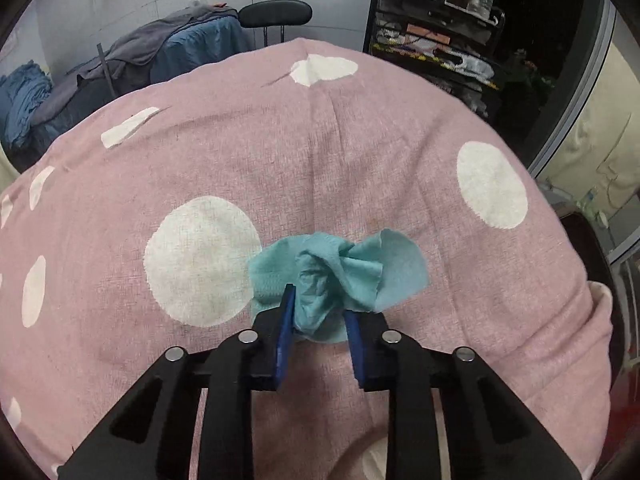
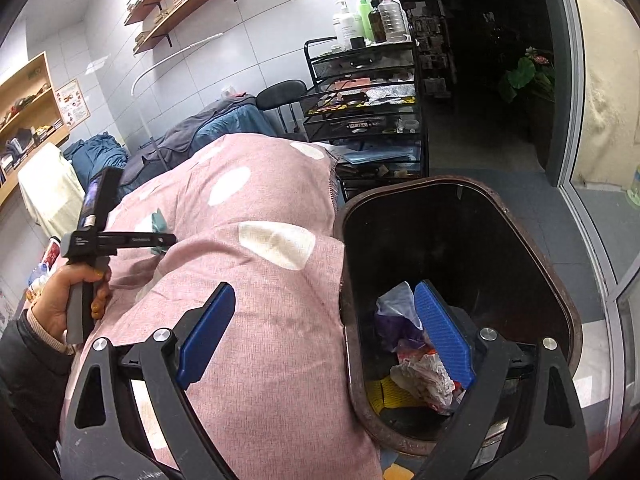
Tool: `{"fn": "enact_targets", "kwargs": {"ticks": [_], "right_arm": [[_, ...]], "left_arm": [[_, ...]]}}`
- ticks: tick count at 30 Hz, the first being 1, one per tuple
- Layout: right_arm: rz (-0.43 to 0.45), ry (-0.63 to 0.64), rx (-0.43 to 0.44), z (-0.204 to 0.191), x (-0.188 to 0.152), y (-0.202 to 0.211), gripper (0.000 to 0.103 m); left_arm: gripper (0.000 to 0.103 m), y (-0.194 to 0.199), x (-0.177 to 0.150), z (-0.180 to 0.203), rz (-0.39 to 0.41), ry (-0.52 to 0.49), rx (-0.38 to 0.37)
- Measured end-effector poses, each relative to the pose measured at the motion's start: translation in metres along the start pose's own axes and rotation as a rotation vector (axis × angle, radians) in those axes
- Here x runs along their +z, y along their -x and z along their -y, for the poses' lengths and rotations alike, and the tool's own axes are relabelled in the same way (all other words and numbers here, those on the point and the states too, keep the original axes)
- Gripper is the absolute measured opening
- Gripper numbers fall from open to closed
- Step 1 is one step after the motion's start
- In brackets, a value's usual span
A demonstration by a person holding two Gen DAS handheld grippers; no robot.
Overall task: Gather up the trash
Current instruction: 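Move the left gripper to the teal cloth and grasp it, then carry the teal cloth over the bin and open the left gripper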
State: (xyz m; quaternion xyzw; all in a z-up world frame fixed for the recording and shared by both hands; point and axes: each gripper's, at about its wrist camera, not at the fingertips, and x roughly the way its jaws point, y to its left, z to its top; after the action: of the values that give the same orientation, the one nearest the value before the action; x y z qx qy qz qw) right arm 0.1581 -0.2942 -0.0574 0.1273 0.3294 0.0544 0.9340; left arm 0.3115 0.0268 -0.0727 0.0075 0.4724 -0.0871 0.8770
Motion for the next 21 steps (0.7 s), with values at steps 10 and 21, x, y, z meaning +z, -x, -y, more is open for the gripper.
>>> {"fn": "enact_targets", "kwargs": {"ticks": [10,21], "right_arm": [[-0.002,-0.003,0.021,0.002,0.000,-0.001,0.090],[0.006,-0.017,0.021,0.010,-0.002,0.005,0.090]], "left_arm": [[0.019,0.070,-0.042,0.034,0.183,-0.007,-0.074],[0.019,0.099,-0.061,0.084,0.256,-0.030,-0.173]]}}
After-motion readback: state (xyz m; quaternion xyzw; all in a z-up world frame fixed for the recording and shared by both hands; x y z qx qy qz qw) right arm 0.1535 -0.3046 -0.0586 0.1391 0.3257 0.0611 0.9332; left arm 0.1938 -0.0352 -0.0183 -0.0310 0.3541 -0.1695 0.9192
